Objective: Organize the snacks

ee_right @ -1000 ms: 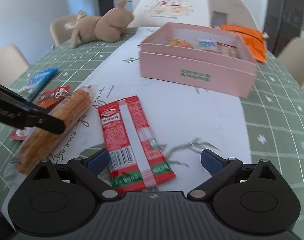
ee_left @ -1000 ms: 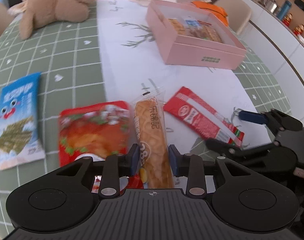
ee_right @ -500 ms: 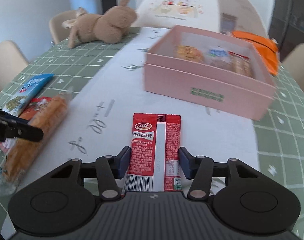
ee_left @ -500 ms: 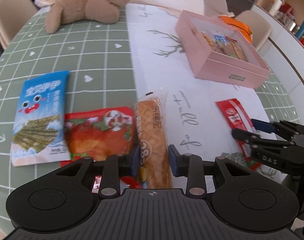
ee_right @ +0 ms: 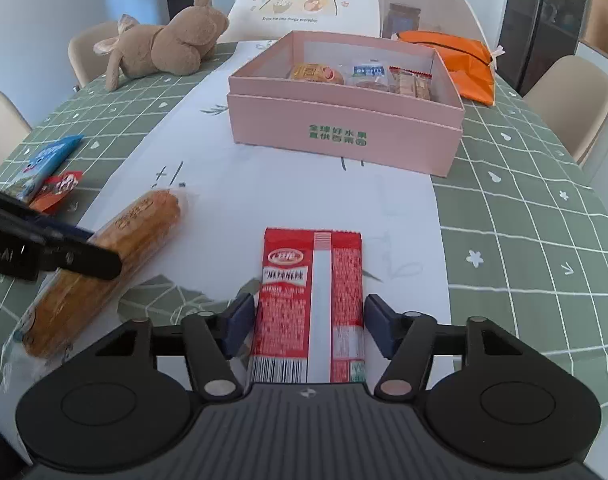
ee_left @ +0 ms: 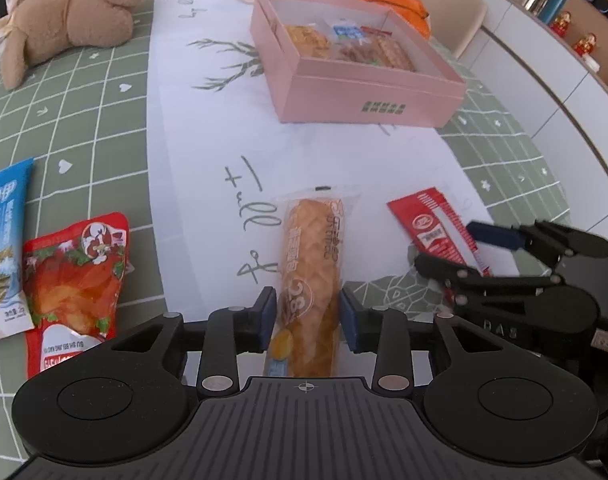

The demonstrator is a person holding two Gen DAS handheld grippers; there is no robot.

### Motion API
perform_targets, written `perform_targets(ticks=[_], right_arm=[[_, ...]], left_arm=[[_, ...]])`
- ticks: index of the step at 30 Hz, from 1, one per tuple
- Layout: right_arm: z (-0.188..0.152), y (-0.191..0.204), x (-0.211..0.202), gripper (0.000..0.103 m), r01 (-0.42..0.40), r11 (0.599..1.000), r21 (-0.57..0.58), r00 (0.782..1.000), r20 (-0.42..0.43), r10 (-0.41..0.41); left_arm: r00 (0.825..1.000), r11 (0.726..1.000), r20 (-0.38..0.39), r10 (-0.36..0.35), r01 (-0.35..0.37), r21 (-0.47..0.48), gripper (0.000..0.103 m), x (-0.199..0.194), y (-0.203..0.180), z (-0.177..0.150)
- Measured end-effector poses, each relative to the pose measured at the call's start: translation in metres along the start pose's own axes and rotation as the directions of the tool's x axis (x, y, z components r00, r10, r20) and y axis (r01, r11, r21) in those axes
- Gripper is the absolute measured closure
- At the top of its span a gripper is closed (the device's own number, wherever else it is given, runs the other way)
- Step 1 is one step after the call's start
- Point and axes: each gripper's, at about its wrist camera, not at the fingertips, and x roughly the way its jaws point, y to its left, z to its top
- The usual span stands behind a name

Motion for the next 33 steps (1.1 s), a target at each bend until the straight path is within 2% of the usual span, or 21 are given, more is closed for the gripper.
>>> perform_targets(ticks=[3, 5, 7, 10, 20, 24, 26, 28, 30, 33], right_arm=[[0.006, 0.004, 0.006, 0.034, 0.004, 1.000, 0.010, 1.000, 0.006, -0.004], [0.008, 0.008, 0.007, 0.038, 0.004, 1.000, 0.003, 1.000, 0.006, -0.004], [0.009, 0.011, 0.006, 0.046, -0.010, 1.000, -0.010, 1.000, 0.008, 0.010], [0.008, 0.012, 0.004, 0.051, -0.024, 1.000, -0.015, 1.000, 0.010, 0.024], [0.003, 0.001, -0.003, 0.056, -0.001, 1.000, 0.009, 1.000, 0.008, 0.001], [-0.003, -0.005, -0.005, 0.049, 0.017, 1.000, 0.015, 1.000, 0.005, -0.017], [-0.008, -0.006, -0.006, 0.041, 0.026, 0.999, 0.020, 1.000, 0.007, -0.026], [-0.011, -0.008, -0.006, 0.027, 0.042, 0.998, 0.036, 0.999, 0.011, -0.043], [-0.014, -0.012, -0.005, 0.020, 0.050, 0.997, 0.061, 0.999, 0.012, -0.051], [-0.016, -0.011, -0.006, 0.018, 0.058, 0.996, 0.065, 0.998, 0.010, -0.059]], left_arm=[[1.000, 1.000, -0.029, 0.009, -0.009, -0.002, 0.060, 0.006, 0.000, -0.001], [1.000, 1.000, -0.027, 0.013, -0.013, 0.003, 0.060, 0.006, -0.001, -0.002], [1.000, 1.000, -0.028, 0.012, -0.012, 0.000, 0.060, 0.006, 0.000, -0.002], [1.000, 1.000, -0.025, 0.012, -0.012, 0.000, 0.060, 0.006, -0.001, -0.002], [1.000, 1.000, -0.015, 0.011, -0.011, 0.012, 0.060, 0.006, -0.002, -0.003], [1.000, 1.000, -0.014, 0.002, -0.002, 0.012, 0.060, 0.005, -0.002, -0.005], [1.000, 1.000, -0.009, -0.003, 0.003, 0.011, 0.060, 0.005, -0.002, -0.007], [1.000, 1.000, -0.004, -0.008, 0.008, 0.005, 0.060, 0.004, -0.002, -0.009], [1.000, 1.000, -0.004, -0.013, 0.013, -0.003, 0.060, 0.003, -0.001, -0.010], [1.000, 1.000, -0.011, -0.017, 0.017, -0.009, 0.060, 0.002, -0.002, -0.011]])
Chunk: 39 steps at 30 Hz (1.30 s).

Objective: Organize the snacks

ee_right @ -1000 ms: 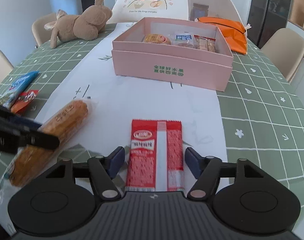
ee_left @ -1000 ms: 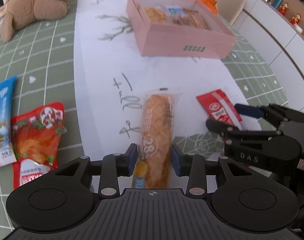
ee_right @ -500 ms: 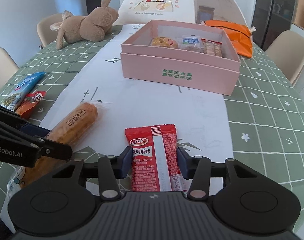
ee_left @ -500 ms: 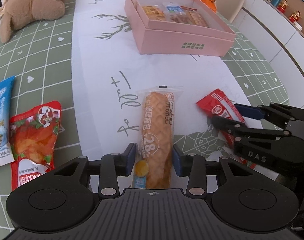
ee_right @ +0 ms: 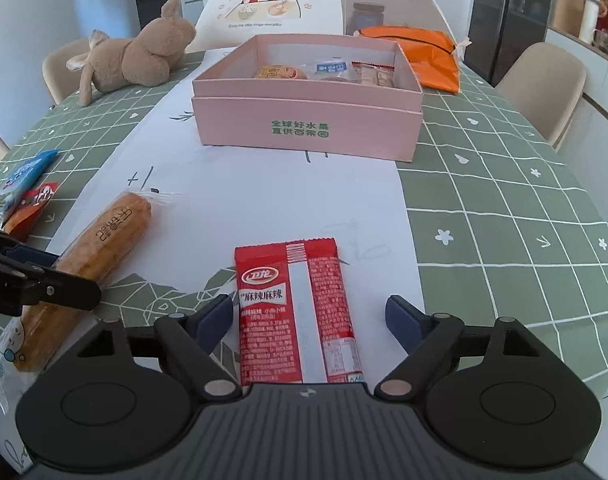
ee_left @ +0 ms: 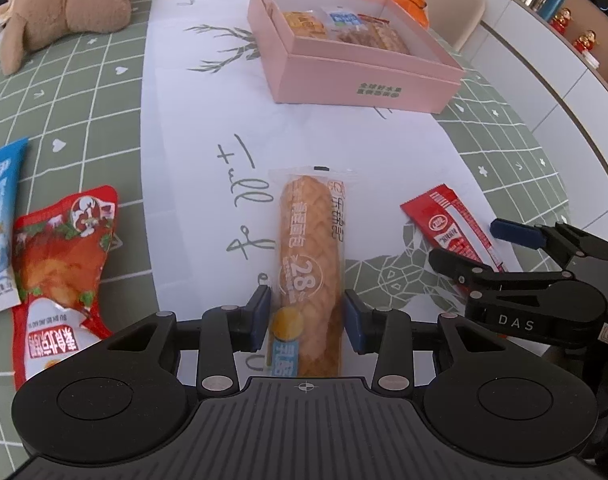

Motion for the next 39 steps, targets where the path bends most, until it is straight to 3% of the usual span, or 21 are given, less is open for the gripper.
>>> perform_targets(ticks=[6, 10, 13, 19, 21, 24, 27, 28, 31, 34, 36, 39], right_arm=[[-0.002, 0.005, -0.005, 0.020, -0.032, 0.999, -0.013, 0.999, -0.023, 0.032], [0.001, 0.008, -0.007, 0.046, -0.011, 1.000, -0.006, 1.000, -0.014, 0.011], [0.005, 0.007, -0.008, 0.055, -0.028, 1.000, 0.005, 0.999, -0.021, 0.028], [0.014, 0.008, -0.021, 0.058, -0.061, 0.998, 0.004, 0.998, 0.014, 0.061], [0.020, 0.006, -0.029, 0.058, -0.064, 0.998, 0.002, 0.997, 0.037, 0.064], [0.030, 0.001, -0.040, 0.058, -0.066, 0.998, 0.007, 0.996, 0.066, 0.065], [0.045, -0.008, -0.053, 0.058, -0.079, 0.997, 0.025, 0.992, 0.097, 0.076], [0.054, -0.012, -0.059, 0.058, -0.088, 0.996, 0.030, 0.990, 0.115, 0.084], [0.093, -0.025, -0.086, 0.058, -0.094, 0.995, 0.020, 0.973, 0.214, 0.088], [0.138, -0.035, -0.114, 0.058, -0.099, 0.995, 0.012, 0.942, 0.324, 0.090], [0.168, -0.040, -0.122, 0.058, -0.099, 0.995, 0.005, 0.923, 0.375, 0.090], [0.213, -0.044, -0.113, 0.057, -0.095, 0.995, 0.022, 0.909, 0.409, 0.078]], left_arm=[[1.000, 1.000, 0.004, 0.002, -0.002, -0.005, 0.060, -0.001, -0.001, -0.002], [1.000, 1.000, 0.005, 0.003, -0.003, 0.006, 0.060, -0.002, -0.001, -0.005], [1.000, 1.000, 0.008, 0.004, -0.004, 0.016, 0.060, -0.003, -0.002, -0.008], [1.000, 0.999, 0.004, -0.006, 0.006, -0.032, 0.063, -0.004, 0.003, -0.006], [0.999, 0.995, 0.007, -0.051, 0.051, -0.086, 0.066, -0.004, 0.010, -0.004], [0.992, 0.991, 0.084, -0.089, 0.097, -0.096, 0.071, -0.017, 0.012, 0.007], [0.972, 0.988, 0.196, -0.128, 0.142, -0.061, 0.077, -0.045, 0.007, 0.040], [0.960, 0.985, 0.236, -0.150, 0.166, -0.048, 0.090, -0.056, 0.006, 0.054], [0.911, 0.984, 0.375, -0.173, 0.175, 0.030, 0.089, -0.099, -0.005, 0.102], [0.871, 0.985, 0.459, -0.173, 0.150, 0.086, 0.089, -0.126, -0.015, 0.138], [0.862, 0.985, 0.476, -0.173, 0.143, 0.099, 0.089, -0.129, -0.018, 0.152], [0.873, 0.983, 0.451, -0.184, 0.169, 0.075, 0.085, -0.111, -0.014, 0.159]])
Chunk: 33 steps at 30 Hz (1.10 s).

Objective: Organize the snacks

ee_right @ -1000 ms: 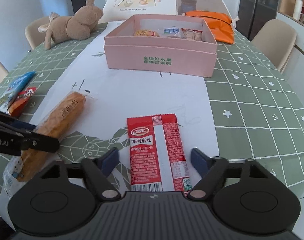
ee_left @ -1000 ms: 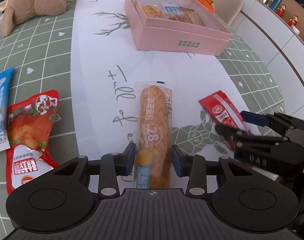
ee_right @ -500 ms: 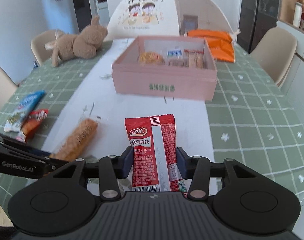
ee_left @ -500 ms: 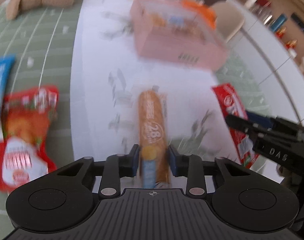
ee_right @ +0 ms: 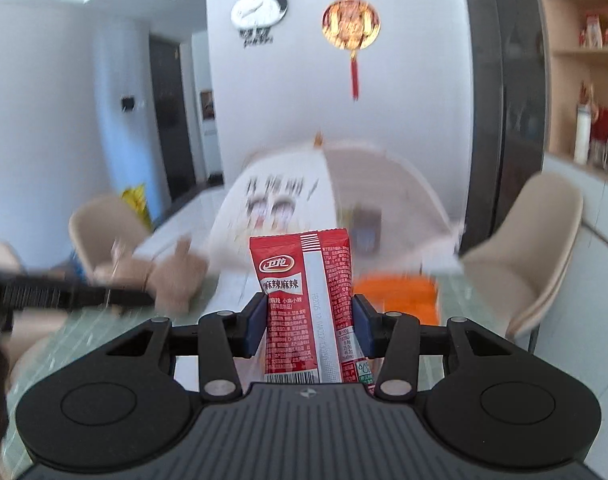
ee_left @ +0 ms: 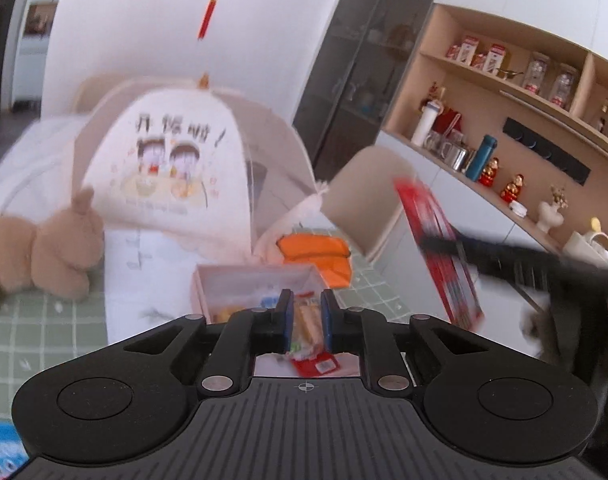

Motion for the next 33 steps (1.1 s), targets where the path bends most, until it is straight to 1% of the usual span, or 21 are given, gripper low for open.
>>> perform_targets(ticks=[2, 3, 5, 7, 9, 11, 12, 14, 17, 19, 21, 23, 24, 25, 26, 28, 29, 30, 31, 32, 33], right_arm=[[0.013, -0.007, 0.027, 0.047, -0.059, 0.998, 0.029, 0.998, -0.028, 0.059], [0.016, -0.011, 0.044, 0.039, -0.075, 0.996, 0.049, 0.995, -0.061, 0.078], [0.013, -0.017, 0.072, 0.038, -0.034, 0.997, 0.071, 0.991, -0.124, 0.043], [-0.001, -0.020, 0.084, 0.038, 0.007, 0.998, 0.058, 0.985, -0.172, 0.003], [-0.023, -0.021, 0.088, 0.038, 0.000, 0.998, 0.055, 0.975, -0.222, 0.012], [-0.049, -0.015, 0.089, 0.038, -0.025, 0.998, 0.055, 0.960, -0.276, 0.040], [-0.063, -0.007, 0.090, 0.038, -0.037, 0.998, 0.048, 0.952, -0.303, 0.049], [-0.088, 0.013, 0.092, 0.038, -0.064, 0.998, 0.028, 0.934, -0.351, 0.070], [-0.115, 0.053, 0.094, 0.038, -0.142, 0.990, 0.017, 0.906, -0.401, 0.137], [-0.130, 0.088, 0.096, 0.038, -0.212, 0.977, 0.013, 0.881, -0.429, 0.197], [-0.140, 0.118, 0.096, 0.038, -0.280, 0.960, 0.020, 0.853, -0.452, 0.259], [-0.150, 0.151, 0.095, 0.035, -0.357, 0.933, 0.046, 0.813, -0.477, 0.334], [-0.156, 0.168, 0.096, 0.032, -0.389, 0.919, 0.060, 0.790, -0.491, 0.366], [-0.163, 0.186, 0.095, 0.031, -0.419, 0.906, 0.064, 0.766, -0.510, 0.391], [-0.170, 0.203, 0.095, 0.031, -0.442, 0.895, 0.057, 0.748, -0.528, 0.403], [-0.184, 0.235, 0.096, 0.031, -0.469, 0.883, 0.025, 0.726, -0.559, 0.401], [-0.190, 0.249, 0.097, 0.031, -0.470, 0.882, -0.001, 0.724, -0.572, 0.385], [-0.198, 0.262, 0.098, 0.029, -0.448, 0.893, -0.044, 0.739, -0.581, 0.342], [-0.205, 0.274, 0.100, 0.029, -0.423, 0.902, -0.093, 0.760, -0.579, 0.297], [-0.210, 0.282, 0.103, 0.029, -0.408, 0.904, -0.126, 0.769, -0.581, 0.266], [-0.216, 0.289, 0.106, 0.025, -0.394, 0.907, -0.152, 0.779, -0.579, 0.241]], left_arm=[[0.997, 1.000, -0.072, 0.012, -0.013, -0.015, 0.084, 0.015, 0.010, -0.017], [0.993, 0.999, -0.110, 0.036, -0.037, -0.015, 0.084, 0.021, 0.017, -0.026], [0.983, 0.995, -0.161, 0.091, -0.095, -0.020, 0.084, 0.024, 0.033, -0.048], [0.974, 0.990, -0.191, 0.123, -0.135, -0.051, 0.084, 0.015, 0.055, -0.069], [0.961, 0.976, -0.212, 0.175, -0.198, -0.092, 0.084, 0.001, 0.081, -0.087], [0.942, 0.950, -0.224, 0.248, -0.282, -0.135, 0.084, -0.016, 0.108, -0.102], [0.927, 0.927, -0.231, 0.297, -0.338, -0.164, 0.084, -0.026, 0.123, -0.112], [0.899, 0.882, -0.247, 0.362, -0.416, -0.221, 0.084, -0.040, 0.148, -0.124], [0.862, 0.821, -0.274, 0.426, -0.496, -0.283, 0.084, -0.061, 0.171, -0.144], [0.848, 0.792, -0.273, 0.455, -0.525, -0.312, 0.084, -0.071, 0.181, -0.152], [0.840, 0.766, -0.262, 0.475, -0.541, -0.347, 0.084, -0.082, 0.185, -0.160], [0.830, 0.735, -0.248, 0.499, -0.557, -0.386, 0.084, -0.096, 0.187, -0.167], [0.824, 0.719, -0.243, 0.511, -0.565, -0.404, 0.084, -0.102, 0.187, -0.170], [0.819, 0.705, -0.239, 0.521, -0.571, -0.421, 0.084, -0.108, 0.187, -0.174], [0.816, 0.694, -0.237, 0.527, -0.574, -0.434, 0.084, -0.112, 0.187, -0.177], [0.810, 0.673, -0.239, 0.536, -0.581, -0.458, 0.084, -0.122, 0.187, -0.184], [0.807, 0.667, -0.240, 0.539, -0.584, -0.463, 0.084, -0.127, 0.186, -0.187], [0.804, 0.662, -0.238, 0.544, -0.586, -0.466, 0.084, -0.132, 0.185, -0.190], [0.802, 0.660, -0.240, 0.547, -0.589, -0.466, 0.084, -0.135, 0.182, -0.191], [0.802, 0.661, -0.243, 0.546, -0.590, -0.464, 0.084, -0.139, 0.181, -0.193], [0.806, 0.668, -0.247, 0.537, -0.586, -0.458, 0.084, -0.141, 0.182, -0.194]])
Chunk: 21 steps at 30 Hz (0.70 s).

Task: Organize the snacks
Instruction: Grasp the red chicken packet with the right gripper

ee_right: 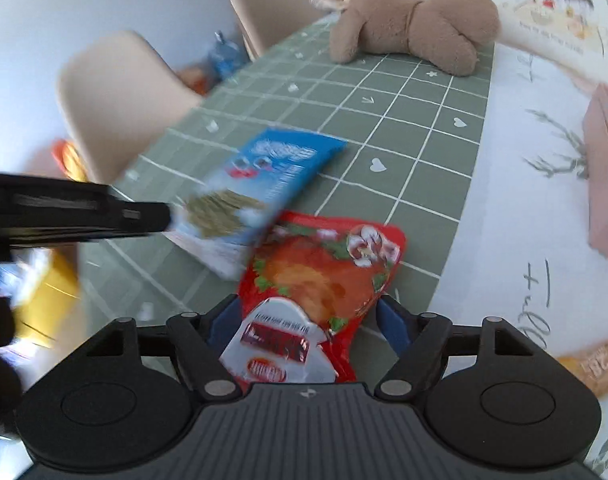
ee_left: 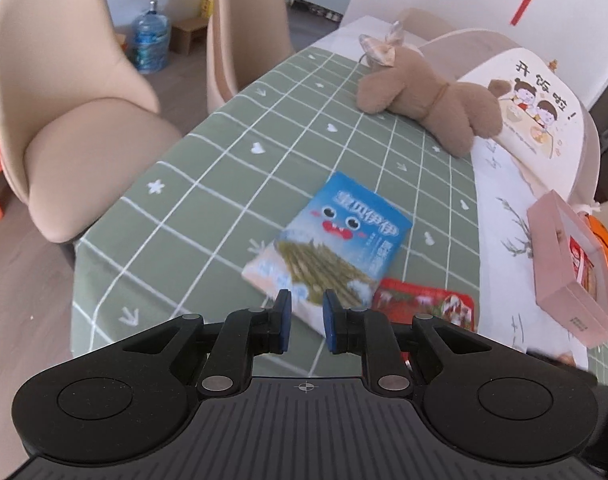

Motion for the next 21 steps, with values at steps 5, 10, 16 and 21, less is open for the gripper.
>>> perform_targets(ticks=[5, 10, 16, 21], right_arm=[[-0.004, 0.009, -0.001, 0.030, 0.044, 0.995, -0.085, 0.999, 0.021, -0.042], [-0.023, -0.023, -0.030, 0.049, 0.111, 0.993, -0.030, 0.992, -0.049, -0.113], [-0.054, -0.074, -0.068, 0.056, 0.230, 0.967, 0.107, 0.971, -0.098, -0.220], [-0.083, -0.110, -0.093, 0.055, 0.247, 0.945, 0.213, 0.968, -0.095, -0.232]], left_arm=[[0.999, 0.998, -0.044, -0.024, 0.026, 0.058, 0.084, 0.016, 0.006, 0.014], [0.988, 0.982, -0.081, -0.134, 0.144, 0.121, 0.084, 0.026, -0.014, 0.020], [0.949, 0.917, -0.167, -0.267, 0.303, 0.260, 0.084, 0.046, -0.067, 0.014], [0.939, 0.873, -0.205, -0.276, 0.335, 0.356, 0.084, 0.057, -0.111, 0.001]])
